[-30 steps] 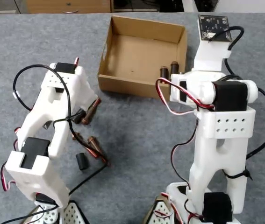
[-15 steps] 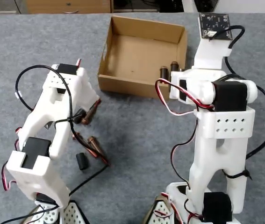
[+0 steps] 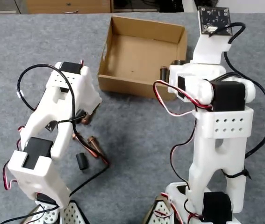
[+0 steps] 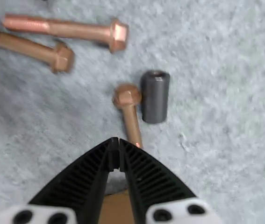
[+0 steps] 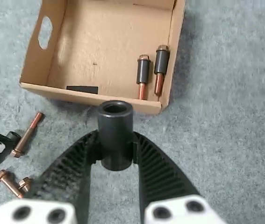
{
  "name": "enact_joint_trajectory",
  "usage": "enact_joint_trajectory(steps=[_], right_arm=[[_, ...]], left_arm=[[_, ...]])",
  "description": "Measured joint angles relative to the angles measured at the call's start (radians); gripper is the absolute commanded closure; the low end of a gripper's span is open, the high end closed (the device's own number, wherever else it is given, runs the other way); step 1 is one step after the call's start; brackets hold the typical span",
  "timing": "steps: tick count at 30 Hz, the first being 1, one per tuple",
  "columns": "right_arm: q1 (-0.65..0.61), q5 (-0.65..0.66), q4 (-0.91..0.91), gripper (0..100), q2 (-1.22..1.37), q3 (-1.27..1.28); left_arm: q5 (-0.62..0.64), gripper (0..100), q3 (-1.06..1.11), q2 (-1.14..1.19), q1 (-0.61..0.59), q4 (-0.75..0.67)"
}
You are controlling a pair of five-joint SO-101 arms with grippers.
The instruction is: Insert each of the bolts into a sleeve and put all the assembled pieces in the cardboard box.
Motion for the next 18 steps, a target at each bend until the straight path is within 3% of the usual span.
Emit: enact_joint_trajectory(steps=[8,14,18], right_arm=[[0.0,0.0,0.005,99.7,0.002,0.025],[0.002,0.0,0.005,99.7,0.002,0.025],[0.002,0.0,0.005,99.7,0.002,0.025]], left_arm=[[0.015,98,0.003,0.0,0.0,-0.068],[0.043,98,0.011,-0.011,0.0,-0.005],[0.058,88,0.003,-0.026,0.0,0.074]])
